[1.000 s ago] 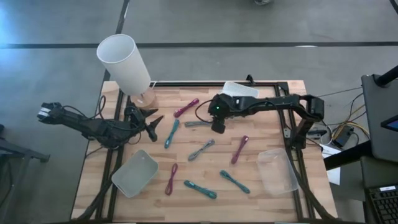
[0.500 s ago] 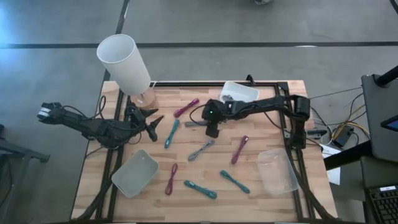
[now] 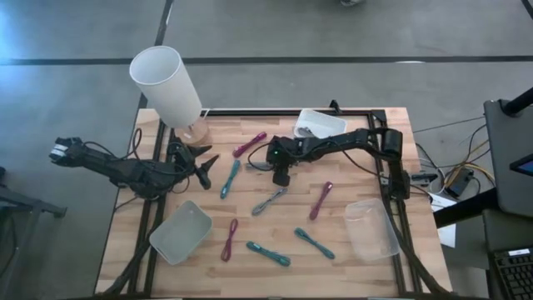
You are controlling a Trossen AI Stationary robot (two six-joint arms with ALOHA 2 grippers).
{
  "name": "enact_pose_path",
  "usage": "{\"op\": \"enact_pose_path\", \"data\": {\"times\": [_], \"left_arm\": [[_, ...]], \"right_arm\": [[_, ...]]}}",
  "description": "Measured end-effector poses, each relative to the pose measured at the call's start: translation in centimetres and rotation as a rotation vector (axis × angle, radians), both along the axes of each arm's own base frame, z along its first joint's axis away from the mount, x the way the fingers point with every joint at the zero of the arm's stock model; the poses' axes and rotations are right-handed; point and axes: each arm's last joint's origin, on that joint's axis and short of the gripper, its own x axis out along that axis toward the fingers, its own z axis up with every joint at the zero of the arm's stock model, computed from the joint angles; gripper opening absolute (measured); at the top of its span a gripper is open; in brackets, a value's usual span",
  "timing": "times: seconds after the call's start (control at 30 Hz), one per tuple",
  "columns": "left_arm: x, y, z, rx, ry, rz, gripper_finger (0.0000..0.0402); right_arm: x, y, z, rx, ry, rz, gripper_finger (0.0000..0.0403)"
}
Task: Pick & Place USB Port
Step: Put the top white patterned charger cable into the white bin
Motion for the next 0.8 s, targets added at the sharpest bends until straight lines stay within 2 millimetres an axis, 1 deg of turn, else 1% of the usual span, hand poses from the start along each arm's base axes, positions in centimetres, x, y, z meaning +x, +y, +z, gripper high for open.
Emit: {"op": "enact_pose_path", "data": {"times": [0.13,0.2,0.3,0.37,0.5,0.67,0.8], "left_arm": [[0.0,0.0,0.0,0.0,-0.002,0.0,0.0193],[0.0,0.0,0.0,0.0,-0.002,0.0,0.0193],[0.0,0.0,0.0,0.0,-0.003,0.0,0.0193],[0.0,0.0,0.0,0.0,-0.004,0.0,0.0193],[0.0,0.0,0.0,-0.001,-0.005,0.0,0.0193],[0.0,0.0,0.0,-0.003,-0.006,0.0,0.0193],[0.0,0.0,0.0,-0.004,-0.007,0.0,0.0193]], "right_arm": [[-0.4,0.1,0.9,0.007,0.021,-0.004,0.0043],[-0.4,0.0,1.5,0.009,0.027,-0.005,0.0024],[-0.7,0.3,3.1,0.019,0.041,-0.011,0.0024],[-1.0,0.4,4.7,0.027,0.034,-0.026,0.0026],[-2.2,0.7,7.1,0.032,0.049,-0.054,0.0026],[-4.2,0.9,11.1,0.022,-0.007,-0.071,0.0027],[-6.2,1.0,13.5,-0.059,-0.001,-0.136,0.0027]]}}
